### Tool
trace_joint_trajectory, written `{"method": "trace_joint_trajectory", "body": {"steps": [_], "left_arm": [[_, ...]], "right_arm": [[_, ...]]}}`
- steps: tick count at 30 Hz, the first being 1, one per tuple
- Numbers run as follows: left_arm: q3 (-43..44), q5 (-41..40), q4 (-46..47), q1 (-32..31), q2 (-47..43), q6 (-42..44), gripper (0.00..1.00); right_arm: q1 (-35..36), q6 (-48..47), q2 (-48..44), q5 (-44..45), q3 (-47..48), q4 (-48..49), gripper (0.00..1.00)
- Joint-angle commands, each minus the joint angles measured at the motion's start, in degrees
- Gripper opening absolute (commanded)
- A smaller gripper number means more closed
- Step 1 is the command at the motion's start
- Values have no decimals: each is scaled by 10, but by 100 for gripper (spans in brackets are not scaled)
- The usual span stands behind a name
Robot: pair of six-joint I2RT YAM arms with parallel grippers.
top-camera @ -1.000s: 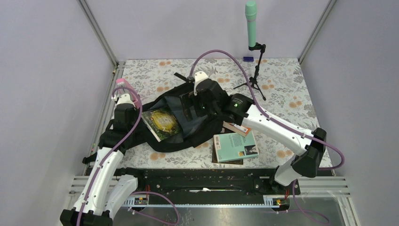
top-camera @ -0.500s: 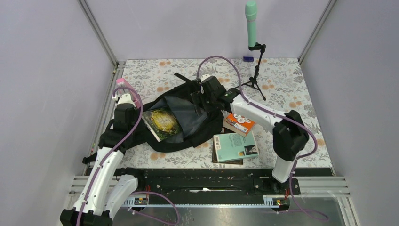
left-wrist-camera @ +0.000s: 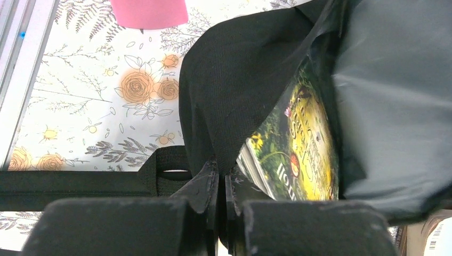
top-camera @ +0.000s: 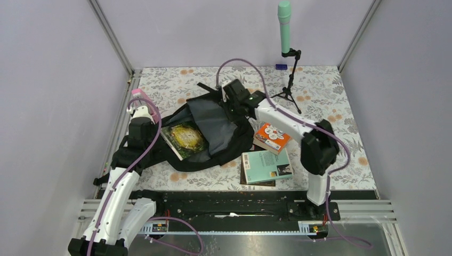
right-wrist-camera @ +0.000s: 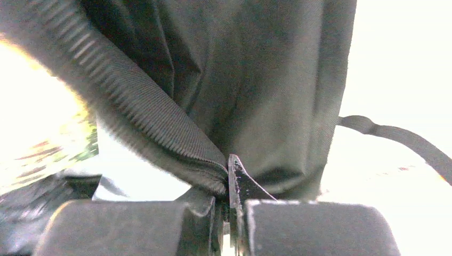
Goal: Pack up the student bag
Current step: Adjust the student bag at the center of the board.
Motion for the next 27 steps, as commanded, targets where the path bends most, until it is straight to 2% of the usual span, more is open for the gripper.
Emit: {"method": "trace_joint_trajectory", "body": {"steps": [1, 4, 8, 11, 13, 18, 27], "left_arm": [[48, 3, 39, 3, 0, 8, 0], [80, 6, 21, 3, 10, 6, 0], [159, 50, 18, 3, 14, 11, 0], [226, 87, 7, 4, 38, 16, 0], [239, 108, 3, 3, 50, 20, 0], [212, 167, 9, 3, 65, 34, 0], [114, 198, 71, 3, 31, 93, 0]], "right_arm": [[-4, -33, -168, 64, 72, -65, 0], [-4, -52, -222, 86, 121, -101, 0], [-4, -55, -245, 103, 175, -151, 0], [-4, -52, -260, 120, 173, -158, 0], [-4, -49, -265, 122, 156, -155, 0], [-4, -32, -269, 117, 86, -130, 0], [-4, 5, -226, 118, -30, -72, 0]]}}
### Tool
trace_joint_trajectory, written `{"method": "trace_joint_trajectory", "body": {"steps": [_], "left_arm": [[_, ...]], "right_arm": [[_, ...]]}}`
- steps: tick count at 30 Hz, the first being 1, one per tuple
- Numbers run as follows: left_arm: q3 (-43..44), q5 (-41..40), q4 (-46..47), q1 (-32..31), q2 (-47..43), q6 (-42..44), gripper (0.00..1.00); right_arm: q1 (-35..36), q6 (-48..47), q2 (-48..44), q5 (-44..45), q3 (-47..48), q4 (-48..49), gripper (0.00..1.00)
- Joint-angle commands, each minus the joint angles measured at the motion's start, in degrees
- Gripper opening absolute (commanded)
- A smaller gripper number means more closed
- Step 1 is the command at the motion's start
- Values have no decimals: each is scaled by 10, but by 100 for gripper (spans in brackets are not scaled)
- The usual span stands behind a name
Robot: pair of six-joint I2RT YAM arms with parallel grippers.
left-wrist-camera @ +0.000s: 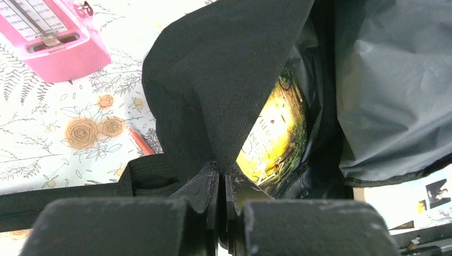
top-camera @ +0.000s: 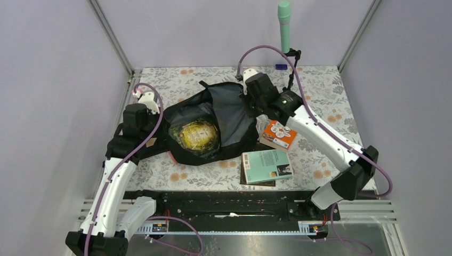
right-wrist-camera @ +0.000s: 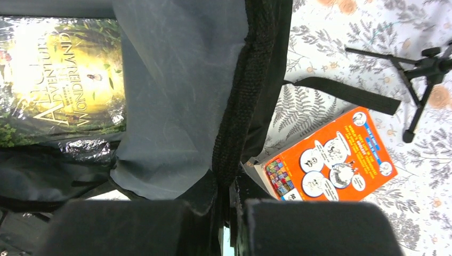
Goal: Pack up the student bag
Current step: Adjust the student bag at the center of the board, then pick up the book from the center of the board.
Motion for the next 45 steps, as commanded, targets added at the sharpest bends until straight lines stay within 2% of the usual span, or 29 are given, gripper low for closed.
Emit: {"method": "trace_joint_trajectory", "body": {"steps": [1, 4, 6, 9, 10, 17, 21, 23, 25, 29, 36, 40, 45], "left_arm": [[-25, 35, 94, 3, -40, 33, 0], [-61, 45, 130, 3, -66, 38, 0], [-82, 55, 150, 3, -82, 38, 0], [-102, 57, 163, 3, -98, 38, 0], [-106, 56, 163, 3, -102, 40, 0], [-107, 21, 147, 3, -106, 36, 0], [-100, 24, 143, 3, -99, 31, 0], [-99, 46, 145, 3, -100, 33, 0], [-102, 61, 151, 3, -106, 34, 0], [-110, 83, 163, 3, -121, 36, 0], [-107, 121, 183, 3, -135, 26, 0], [-101, 86, 179, 3, -137, 10, 0], [-106, 73, 173, 3, -135, 7, 0]], "right_arm": [[-4, 28, 21, 26, -19, 40, 0], [-4, 39, 32, 35, -37, 52, 10], [-5, 39, 30, 35, -55, 72, 29], [-5, 33, 26, 40, -73, 90, 63], [-4, 34, 22, 46, -75, 90, 69], [-4, 65, -67, 51, -150, 114, 98], [-21, 73, -122, 52, -216, 144, 100], [-42, 73, -122, 23, -228, 150, 100], [-56, 77, -106, -15, -232, 157, 100], [-62, 84, -45, -49, -208, 160, 87], [-63, 105, 37, -23, -158, 144, 80], [-64, 115, 23, 0, -173, 139, 82], [-74, 120, -53, 15, -233, 140, 94]]}}
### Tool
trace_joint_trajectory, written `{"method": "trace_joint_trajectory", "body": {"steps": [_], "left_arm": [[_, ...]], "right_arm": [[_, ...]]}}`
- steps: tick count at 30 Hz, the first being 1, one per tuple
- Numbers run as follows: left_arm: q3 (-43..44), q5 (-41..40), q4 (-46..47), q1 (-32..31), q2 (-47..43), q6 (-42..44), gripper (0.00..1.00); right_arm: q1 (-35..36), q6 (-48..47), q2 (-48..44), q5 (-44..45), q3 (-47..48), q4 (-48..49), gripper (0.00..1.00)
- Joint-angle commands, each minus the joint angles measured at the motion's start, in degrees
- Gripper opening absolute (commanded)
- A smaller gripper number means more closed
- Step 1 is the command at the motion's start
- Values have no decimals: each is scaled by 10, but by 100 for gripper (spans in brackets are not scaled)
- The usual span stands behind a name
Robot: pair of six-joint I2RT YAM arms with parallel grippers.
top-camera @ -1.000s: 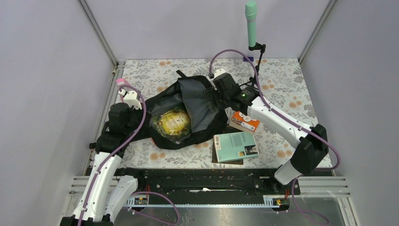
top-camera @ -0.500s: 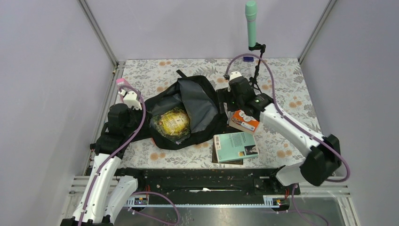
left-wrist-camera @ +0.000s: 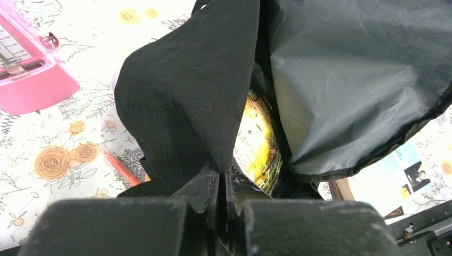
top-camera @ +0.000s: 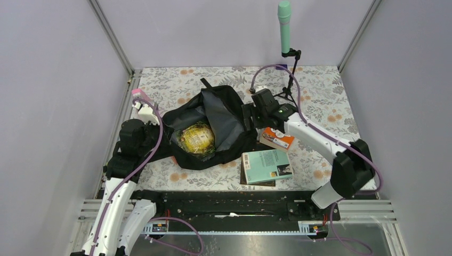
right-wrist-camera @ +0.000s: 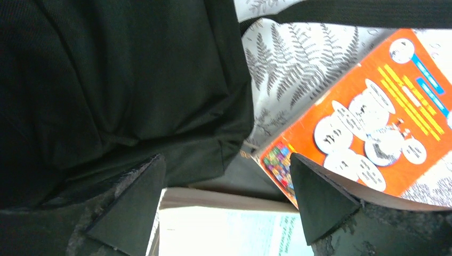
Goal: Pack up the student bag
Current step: Pick up the book from the center of the board.
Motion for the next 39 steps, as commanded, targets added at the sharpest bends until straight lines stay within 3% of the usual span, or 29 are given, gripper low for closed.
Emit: {"method": "trace_joint_trajectory", "body": {"steps": [1, 11, 21, 33, 39], "left_arm": [[16, 3, 80, 1, -13, -11, 0], [15, -1, 84, 1, -19, -21, 0], [17, -33, 87, 1, -22, -48, 0], [1, -61, 68, 1, -48, -40, 0], [2, -52, 69, 2, -44, -40, 0]], "right_arm": [[-14, 15, -97, 29, -46, 0, 95], [-147, 71, -253, -31, -197, -2, 100], [-349, 209, -352, -190, -374, 125, 100], [-374, 405, -349, -216, -522, 341, 97], [-374, 449, -302, -212, -562, 447, 93]]}}
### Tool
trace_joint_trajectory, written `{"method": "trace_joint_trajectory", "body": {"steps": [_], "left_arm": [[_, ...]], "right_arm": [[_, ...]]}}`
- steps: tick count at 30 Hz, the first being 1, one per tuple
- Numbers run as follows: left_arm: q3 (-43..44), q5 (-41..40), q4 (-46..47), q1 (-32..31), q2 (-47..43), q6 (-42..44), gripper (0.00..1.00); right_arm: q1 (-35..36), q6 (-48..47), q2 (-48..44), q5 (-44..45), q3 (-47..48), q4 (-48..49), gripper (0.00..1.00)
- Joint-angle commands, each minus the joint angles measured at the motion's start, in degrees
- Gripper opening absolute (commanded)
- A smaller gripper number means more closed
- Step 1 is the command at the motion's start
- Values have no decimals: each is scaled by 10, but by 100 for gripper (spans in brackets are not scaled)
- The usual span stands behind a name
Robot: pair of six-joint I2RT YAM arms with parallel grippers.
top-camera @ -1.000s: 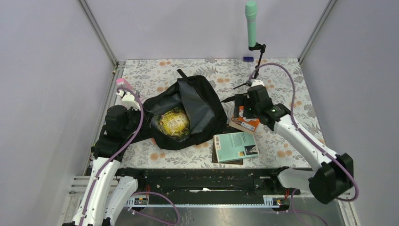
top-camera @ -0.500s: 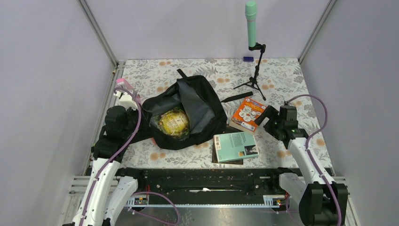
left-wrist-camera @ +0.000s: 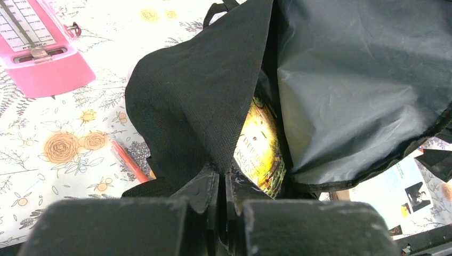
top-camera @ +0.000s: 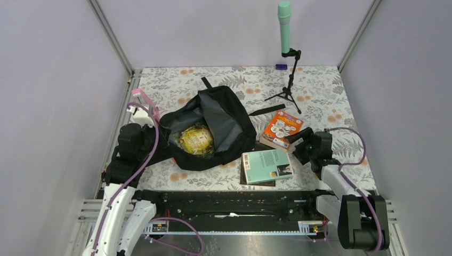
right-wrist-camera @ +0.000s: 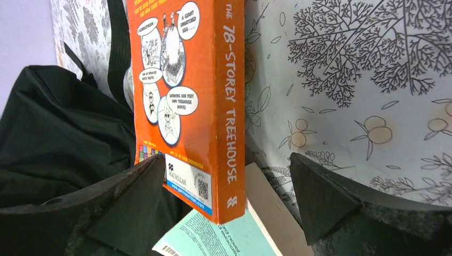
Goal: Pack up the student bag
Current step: Pick up the book from the center of the board.
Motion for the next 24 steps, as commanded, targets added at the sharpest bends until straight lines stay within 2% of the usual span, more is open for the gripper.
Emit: {"method": "trace_joint_trajectory", "body": {"steps": [1, 13, 16, 24], "left_arm": [[13, -2, 80, 2, -10, -4, 0], [12, -1, 81, 6, -9, -5, 0], [12, -1, 81, 7, -8, -5, 0], [12, 8, 83, 14, 1, -5, 0]], "right_arm": [[-2, 57, 40, -6, -9, 119, 91], [-2, 101, 219, -42, -12, 312, 81], [-3, 114, 253, -47, -16, 364, 75], [-2, 113, 277, -45, -19, 397, 41]]}}
